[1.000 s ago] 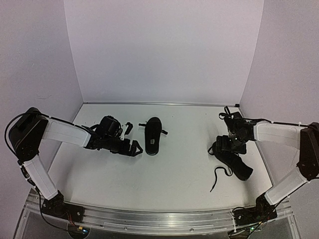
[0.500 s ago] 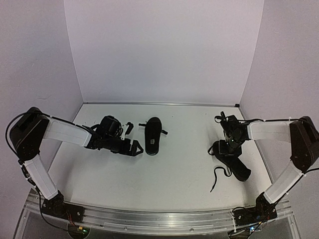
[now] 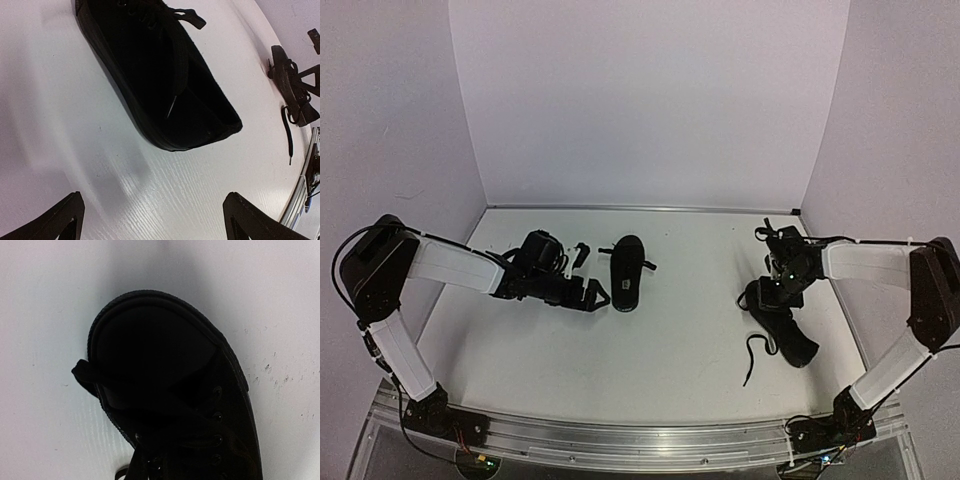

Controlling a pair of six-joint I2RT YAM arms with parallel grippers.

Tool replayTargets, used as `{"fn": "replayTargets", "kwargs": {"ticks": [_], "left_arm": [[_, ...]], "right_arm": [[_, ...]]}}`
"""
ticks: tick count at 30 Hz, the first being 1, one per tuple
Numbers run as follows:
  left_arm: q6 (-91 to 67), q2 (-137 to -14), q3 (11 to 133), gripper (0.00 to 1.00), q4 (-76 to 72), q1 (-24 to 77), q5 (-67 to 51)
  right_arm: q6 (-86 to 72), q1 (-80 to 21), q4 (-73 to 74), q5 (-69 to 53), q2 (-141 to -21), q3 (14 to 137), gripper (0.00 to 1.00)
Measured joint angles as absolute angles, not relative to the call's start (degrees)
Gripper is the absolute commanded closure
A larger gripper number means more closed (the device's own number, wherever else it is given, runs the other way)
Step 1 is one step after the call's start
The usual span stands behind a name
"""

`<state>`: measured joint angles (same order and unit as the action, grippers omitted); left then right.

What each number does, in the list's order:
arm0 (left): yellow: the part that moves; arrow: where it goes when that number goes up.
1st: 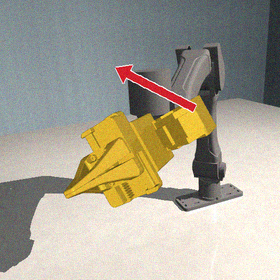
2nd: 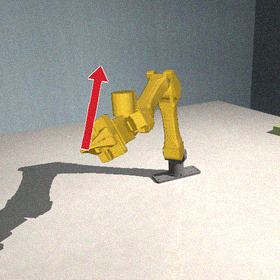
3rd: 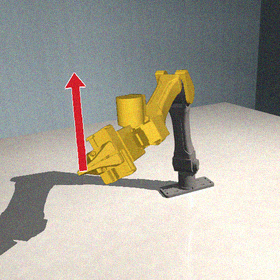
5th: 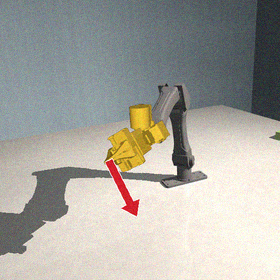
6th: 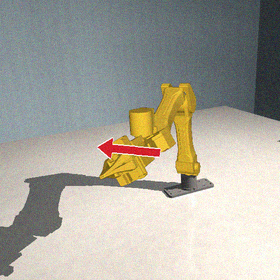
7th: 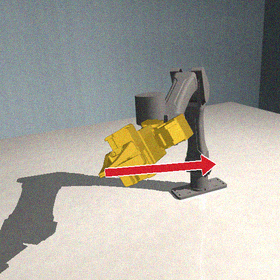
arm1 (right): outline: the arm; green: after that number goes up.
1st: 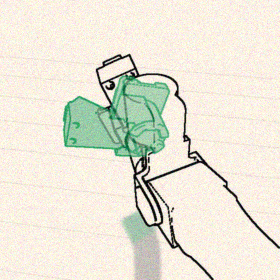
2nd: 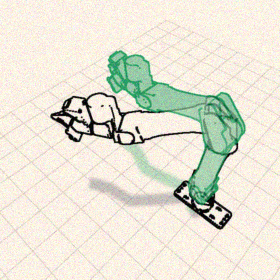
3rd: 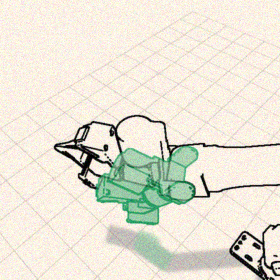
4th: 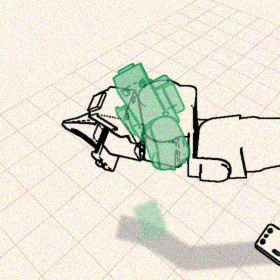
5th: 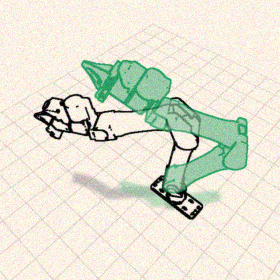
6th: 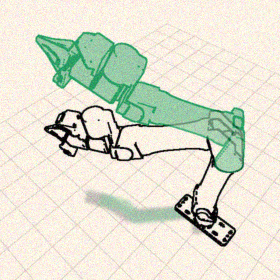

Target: Tie the shoes

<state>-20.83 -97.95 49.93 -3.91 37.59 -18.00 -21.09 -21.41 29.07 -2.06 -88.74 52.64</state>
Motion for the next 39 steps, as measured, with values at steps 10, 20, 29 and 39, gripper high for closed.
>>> {"fn": "replayTargets", "kwargs": {"ticks": [10, 20, 29, 39], "left_arm": [[-15.99, -105.55, 55.08, 0.02, -11.31, 52.22, -19.04], [-11.53, -122.57, 70.86, 0.08, -19.33, 63.78, -14.25], [-10.62, -137.16, 88.59, 0.18, -19.96, 63.97, -9.64], [-9.57, -143.33, 97.69, 0.98, -18.22, 64.82, -9.87]], "right_arm": [[-23.09, -21.67, 28.5, -5.56, -83.44, 57.25, 1.0], [-24.97, -21.67, 26.79, -8.12, -83.44, 57.23, 1.0], [-25.26, -21.67, 25.42, -8.91, -83.44, 56.83, 1.0], [-25.98, -21.67, 24.46, -9.54, -83.44, 56.66, 1.0]]}}
